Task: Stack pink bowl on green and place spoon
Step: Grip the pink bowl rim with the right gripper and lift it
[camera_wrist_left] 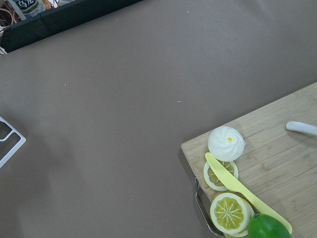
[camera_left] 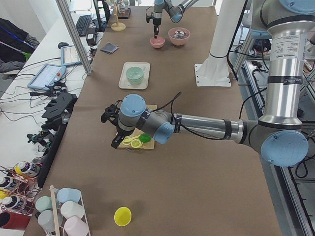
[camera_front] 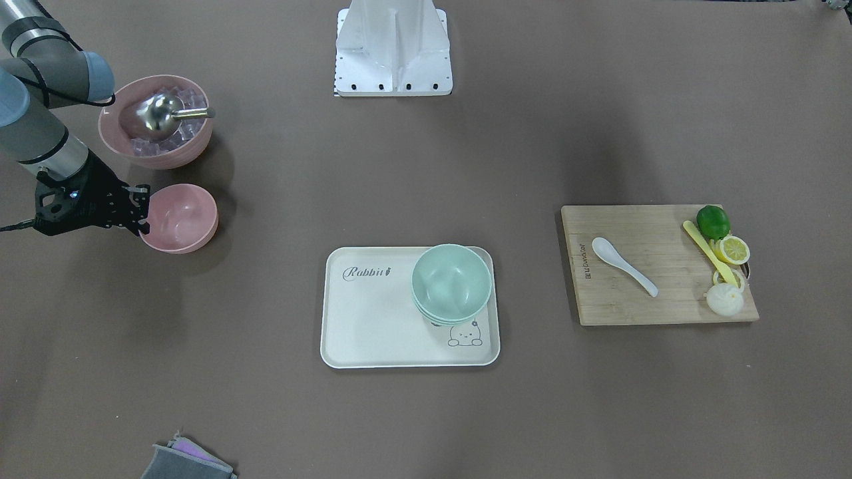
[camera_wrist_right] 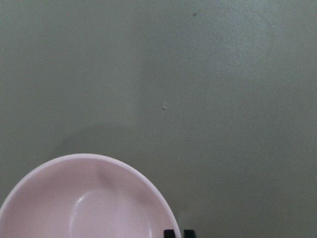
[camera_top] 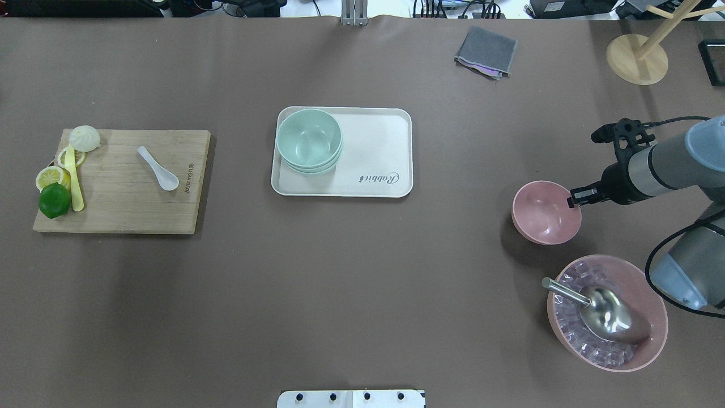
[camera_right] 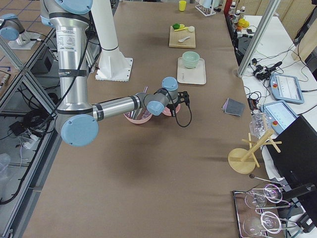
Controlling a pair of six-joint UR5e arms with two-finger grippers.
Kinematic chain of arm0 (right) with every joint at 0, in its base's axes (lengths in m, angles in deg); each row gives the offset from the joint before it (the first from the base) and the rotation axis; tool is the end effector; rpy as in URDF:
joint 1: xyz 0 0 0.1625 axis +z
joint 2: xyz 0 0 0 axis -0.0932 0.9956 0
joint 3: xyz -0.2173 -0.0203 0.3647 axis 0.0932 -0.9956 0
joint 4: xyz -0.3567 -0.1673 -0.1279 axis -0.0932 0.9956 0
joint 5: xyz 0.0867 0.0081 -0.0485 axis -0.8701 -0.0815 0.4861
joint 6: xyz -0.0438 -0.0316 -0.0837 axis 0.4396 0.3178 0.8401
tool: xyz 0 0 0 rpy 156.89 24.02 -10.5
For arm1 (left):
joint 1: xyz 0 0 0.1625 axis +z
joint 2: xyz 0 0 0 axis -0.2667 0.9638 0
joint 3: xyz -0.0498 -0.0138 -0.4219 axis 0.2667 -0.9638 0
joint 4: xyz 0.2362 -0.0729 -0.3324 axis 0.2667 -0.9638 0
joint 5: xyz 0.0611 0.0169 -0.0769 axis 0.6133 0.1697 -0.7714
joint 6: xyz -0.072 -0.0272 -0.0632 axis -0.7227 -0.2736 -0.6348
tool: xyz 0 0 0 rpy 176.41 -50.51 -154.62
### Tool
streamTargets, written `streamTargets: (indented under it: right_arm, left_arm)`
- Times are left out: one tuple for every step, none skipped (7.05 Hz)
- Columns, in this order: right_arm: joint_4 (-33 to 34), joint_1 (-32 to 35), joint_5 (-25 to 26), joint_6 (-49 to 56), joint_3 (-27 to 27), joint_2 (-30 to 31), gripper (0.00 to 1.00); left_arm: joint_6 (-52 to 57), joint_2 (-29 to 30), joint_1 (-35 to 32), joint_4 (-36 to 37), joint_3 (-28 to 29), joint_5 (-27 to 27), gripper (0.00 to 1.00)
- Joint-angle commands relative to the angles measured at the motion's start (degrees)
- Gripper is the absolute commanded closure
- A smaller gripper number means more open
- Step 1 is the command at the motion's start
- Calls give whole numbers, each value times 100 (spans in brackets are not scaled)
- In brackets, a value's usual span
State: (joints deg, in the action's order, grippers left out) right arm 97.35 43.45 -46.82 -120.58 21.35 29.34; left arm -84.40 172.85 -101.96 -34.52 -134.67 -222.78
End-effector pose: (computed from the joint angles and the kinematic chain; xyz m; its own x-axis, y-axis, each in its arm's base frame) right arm -0.2855 -0.4509 0.5009 0.6128 -0.2119 0.7613 0.0330 0.9694 0.2432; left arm -0.0294 -0.5126 0.5541 0.6592 0.4230 -0.6217 -0.0435 0.8469 0.5300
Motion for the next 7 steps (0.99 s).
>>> streamTargets:
  right_arm:
    - [9, 93, -2, 0, 72, -133, 100]
    - [61, 242, -2, 0, 55, -282, 100]
    - [79, 357, -10, -52, 46, -562, 100]
    - [88, 349, -10, -688, -33, -1113, 100]
    - [88, 236, -2, -1399, -286, -1789, 100]
    - [97, 44, 112, -1772, -689, -2431, 100]
    - [471, -150, 417, -2123, -919, -2976, 100]
  left_arm:
    - [0, 0, 0, 0, -9, 0, 2]
    - [0, 0, 0, 0, -9, 0, 2]
    - [0, 0, 0, 0, -9, 0, 2]
    - [-9, 0, 0, 0, -9, 0, 2]
    - [-9, 0, 0, 0, 0, 0, 2]
    - [-44, 0, 0, 0, 0, 0, 2]
    - [-70, 0, 0, -9, 0, -9, 2]
